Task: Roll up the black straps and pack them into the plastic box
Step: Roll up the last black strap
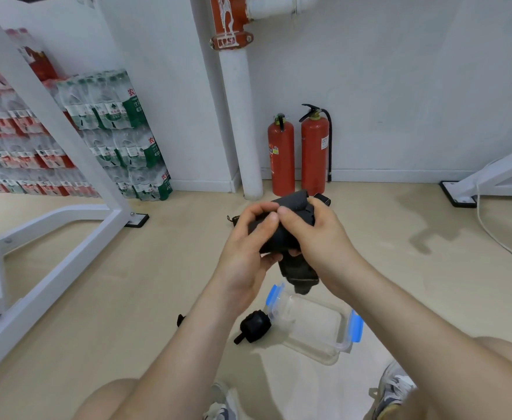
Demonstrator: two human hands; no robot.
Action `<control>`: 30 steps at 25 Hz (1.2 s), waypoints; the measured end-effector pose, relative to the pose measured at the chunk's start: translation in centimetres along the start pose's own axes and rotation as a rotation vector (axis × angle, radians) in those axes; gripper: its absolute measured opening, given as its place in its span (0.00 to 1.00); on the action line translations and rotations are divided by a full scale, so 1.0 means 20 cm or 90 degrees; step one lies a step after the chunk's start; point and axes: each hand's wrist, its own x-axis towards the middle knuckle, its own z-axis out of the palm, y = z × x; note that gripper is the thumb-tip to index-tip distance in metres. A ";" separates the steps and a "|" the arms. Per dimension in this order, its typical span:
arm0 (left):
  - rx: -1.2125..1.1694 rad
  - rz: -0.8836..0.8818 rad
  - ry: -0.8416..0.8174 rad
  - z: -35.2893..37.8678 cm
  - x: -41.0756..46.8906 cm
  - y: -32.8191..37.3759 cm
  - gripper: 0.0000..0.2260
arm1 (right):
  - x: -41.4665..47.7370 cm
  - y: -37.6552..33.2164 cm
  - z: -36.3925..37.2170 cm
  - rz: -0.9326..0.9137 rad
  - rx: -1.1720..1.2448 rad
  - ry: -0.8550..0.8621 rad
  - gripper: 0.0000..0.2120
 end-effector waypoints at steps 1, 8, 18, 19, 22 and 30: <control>0.024 0.014 -0.036 -0.02 0.00 0.01 0.07 | 0.00 -0.01 -0.01 0.005 0.023 0.010 0.10; -0.067 0.113 0.092 0.02 0.01 0.00 0.08 | 0.01 -0.06 -0.05 0.043 0.257 -0.092 0.15; 0.278 0.019 0.029 0.10 -0.08 0.06 0.08 | 0.09 -0.09 -0.15 -0.092 -0.011 -0.008 0.09; 0.351 0.095 0.066 0.08 -0.07 0.10 0.09 | 0.09 -0.11 -0.20 -0.115 -0.074 -0.034 0.10; 0.388 0.277 0.089 -0.04 -0.03 0.18 0.19 | 0.06 -0.18 -0.27 -0.129 -0.160 -0.197 0.16; 0.205 0.136 -0.051 -0.05 0.00 0.14 0.11 | 0.05 -0.13 -0.21 -0.146 -0.237 -0.170 0.25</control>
